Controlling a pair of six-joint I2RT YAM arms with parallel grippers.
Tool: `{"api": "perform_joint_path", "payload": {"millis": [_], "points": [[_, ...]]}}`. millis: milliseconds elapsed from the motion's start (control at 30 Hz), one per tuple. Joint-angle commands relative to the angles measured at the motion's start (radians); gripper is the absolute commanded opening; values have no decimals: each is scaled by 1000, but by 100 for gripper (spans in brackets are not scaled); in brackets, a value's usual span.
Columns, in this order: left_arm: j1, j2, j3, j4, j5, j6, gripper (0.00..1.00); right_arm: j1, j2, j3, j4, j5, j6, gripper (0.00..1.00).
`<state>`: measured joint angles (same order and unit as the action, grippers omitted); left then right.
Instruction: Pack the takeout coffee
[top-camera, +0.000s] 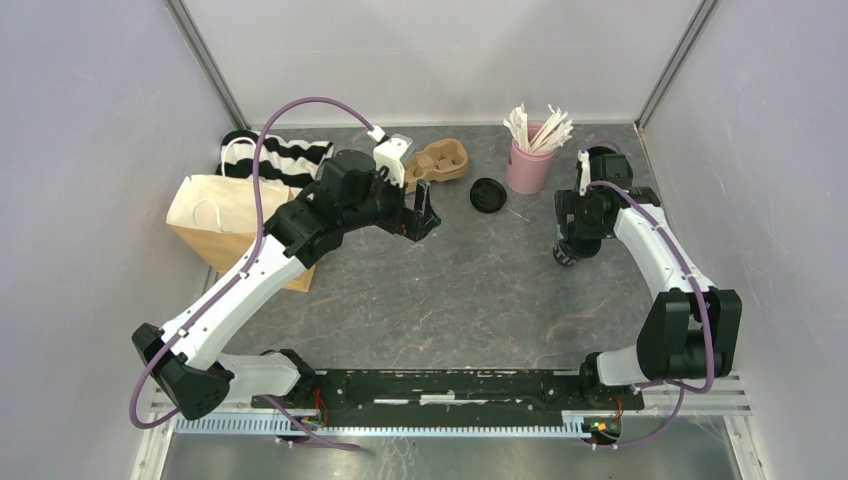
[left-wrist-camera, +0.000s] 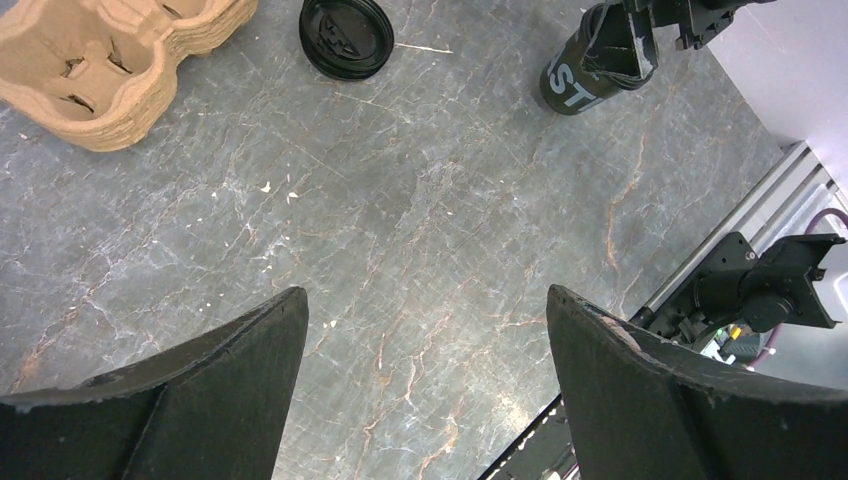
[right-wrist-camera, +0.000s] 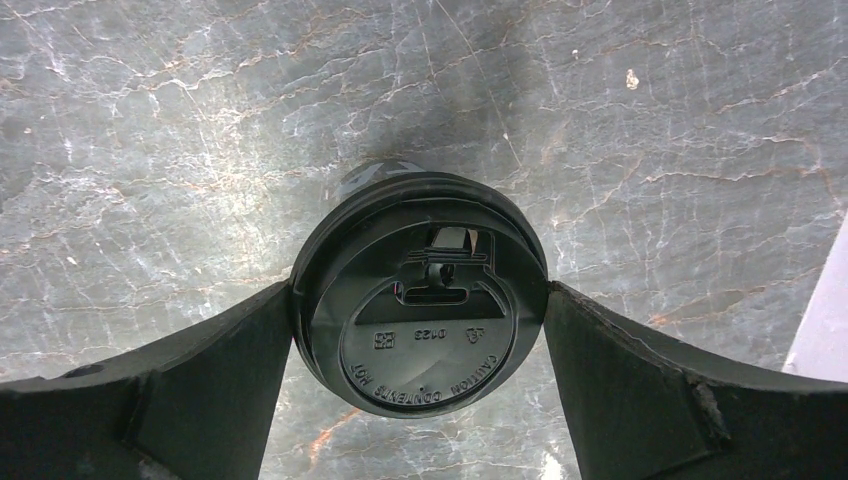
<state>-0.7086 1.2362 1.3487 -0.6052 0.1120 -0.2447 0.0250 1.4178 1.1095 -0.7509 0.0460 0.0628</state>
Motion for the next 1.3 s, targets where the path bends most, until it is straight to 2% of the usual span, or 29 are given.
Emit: {"api": "perform_joint_path", "payload": {"millis": [0,200,333,500,733,833,933,1267], "points": [[0,-21,8,24,12,50,94,24,-1,10,-2,75,-32,98],[0,-23,0,24,20,44,95,68,-11,-9,12,139,-34,98],[13,-11,-1,38,48,6,95,132,-51,-44,72,102,-110,98],[99,23,-60,100,180,-130,97,239,-102,-104,161,-8,-210,98],[209,252,-47,119,447,-300,96,416,-142,-148,252,-118,-250,98],[208,350,-61,227,597,-376,100,475,-142,-154,268,-134,-257,98],[194,414,-91,336,623,-434,100,507,-134,-168,273,-133,-256,98],[108,660,50,381,683,-402,100,564,-116,-179,278,-125,-270,98]]}}
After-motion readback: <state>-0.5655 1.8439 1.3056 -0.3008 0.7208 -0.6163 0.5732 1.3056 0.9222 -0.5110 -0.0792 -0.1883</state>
